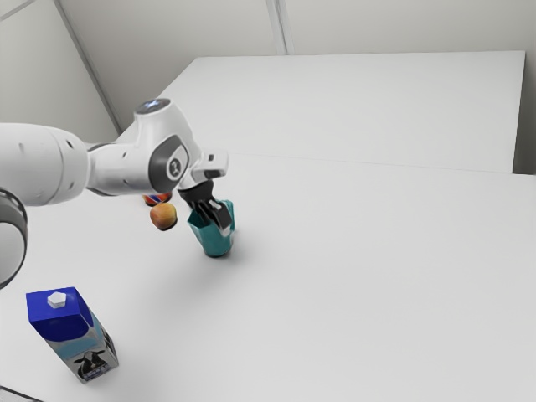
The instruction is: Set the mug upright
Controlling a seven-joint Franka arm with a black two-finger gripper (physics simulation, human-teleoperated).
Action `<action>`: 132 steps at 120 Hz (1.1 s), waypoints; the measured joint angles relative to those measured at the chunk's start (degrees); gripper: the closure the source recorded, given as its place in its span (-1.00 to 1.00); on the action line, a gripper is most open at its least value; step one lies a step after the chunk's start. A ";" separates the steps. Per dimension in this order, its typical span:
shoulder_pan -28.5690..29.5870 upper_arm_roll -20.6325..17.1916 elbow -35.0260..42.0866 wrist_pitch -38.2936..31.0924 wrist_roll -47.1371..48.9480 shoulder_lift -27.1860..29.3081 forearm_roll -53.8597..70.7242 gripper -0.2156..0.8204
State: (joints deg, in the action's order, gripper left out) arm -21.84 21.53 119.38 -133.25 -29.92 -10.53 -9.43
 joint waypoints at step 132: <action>3.40 0.33 -32.69 34.79 7.34 -3.22 2.36 -0.57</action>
State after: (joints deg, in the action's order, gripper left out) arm -18.44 21.87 86.69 -98.46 -22.57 -13.76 -7.07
